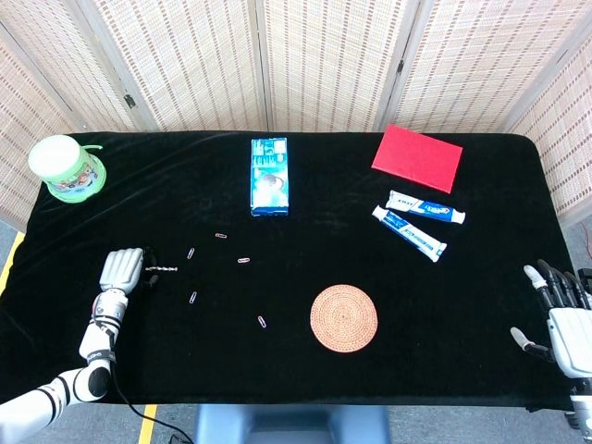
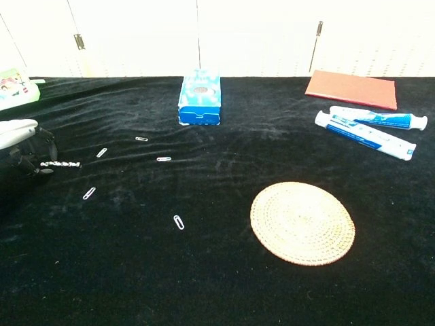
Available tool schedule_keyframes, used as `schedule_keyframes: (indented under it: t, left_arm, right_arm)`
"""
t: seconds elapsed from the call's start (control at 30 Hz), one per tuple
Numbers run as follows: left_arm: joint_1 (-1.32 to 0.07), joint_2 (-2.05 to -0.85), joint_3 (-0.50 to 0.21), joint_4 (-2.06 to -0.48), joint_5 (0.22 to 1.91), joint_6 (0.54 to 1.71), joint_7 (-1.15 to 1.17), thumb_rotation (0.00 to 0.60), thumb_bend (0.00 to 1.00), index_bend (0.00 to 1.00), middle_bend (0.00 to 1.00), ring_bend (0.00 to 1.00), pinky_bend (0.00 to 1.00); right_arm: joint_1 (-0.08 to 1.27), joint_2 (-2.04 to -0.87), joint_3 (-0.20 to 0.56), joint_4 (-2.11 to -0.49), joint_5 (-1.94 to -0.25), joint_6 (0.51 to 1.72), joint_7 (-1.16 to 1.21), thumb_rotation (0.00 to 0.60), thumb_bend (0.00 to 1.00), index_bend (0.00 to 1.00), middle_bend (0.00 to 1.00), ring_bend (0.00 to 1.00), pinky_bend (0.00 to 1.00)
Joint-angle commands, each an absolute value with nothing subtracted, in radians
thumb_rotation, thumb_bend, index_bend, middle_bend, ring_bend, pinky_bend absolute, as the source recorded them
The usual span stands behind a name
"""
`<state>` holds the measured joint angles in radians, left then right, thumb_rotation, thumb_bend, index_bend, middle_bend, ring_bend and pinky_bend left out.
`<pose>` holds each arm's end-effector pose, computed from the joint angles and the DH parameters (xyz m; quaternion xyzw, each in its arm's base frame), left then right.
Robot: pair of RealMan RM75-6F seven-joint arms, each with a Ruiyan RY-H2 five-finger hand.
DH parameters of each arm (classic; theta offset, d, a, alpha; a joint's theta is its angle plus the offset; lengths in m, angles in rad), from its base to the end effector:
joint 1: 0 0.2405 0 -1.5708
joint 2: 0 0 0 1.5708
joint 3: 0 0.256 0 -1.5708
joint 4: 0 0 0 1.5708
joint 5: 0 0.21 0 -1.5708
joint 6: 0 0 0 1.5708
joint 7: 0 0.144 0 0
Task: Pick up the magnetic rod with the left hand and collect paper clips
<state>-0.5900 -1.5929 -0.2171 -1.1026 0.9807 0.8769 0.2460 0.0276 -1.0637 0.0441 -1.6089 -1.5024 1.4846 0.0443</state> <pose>-0.2887 0.3640 0.0144 -0.6397 -0.4623 -0.2724 0.5503 -0.3255 -0.1619 0.1766 0.5856 -0.4011 0.3680 0.6006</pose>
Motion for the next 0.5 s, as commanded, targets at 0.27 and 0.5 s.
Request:
schedule_keyframes:
  t: [0.27, 0.5]
  left_arm:
    - [-0.6, -1.608, -0.217, -1.078, 0.962, 0.869, 0.254, 0.6, 0.46, 0.52, 1.0, 1.0, 1.0]
    - [-0.601, -1.614, -0.212, -1.069, 0.947, 0.866, 0.269, 0.6, 0.46, 0.51, 1.0, 1.0, 1.0]
  right_arm:
    - [0.03, -1.064, 0.045, -1.61, -1.5, 1.481, 0.038, 0.6, 0.24, 0.0, 0.0, 0.0, 0.0]
    - [0.031, -1.066, 0.044, -1.612, -1.505, 1.483, 0.038, 0.6, 0.24, 0.0, 0.0, 0.0, 0.0]
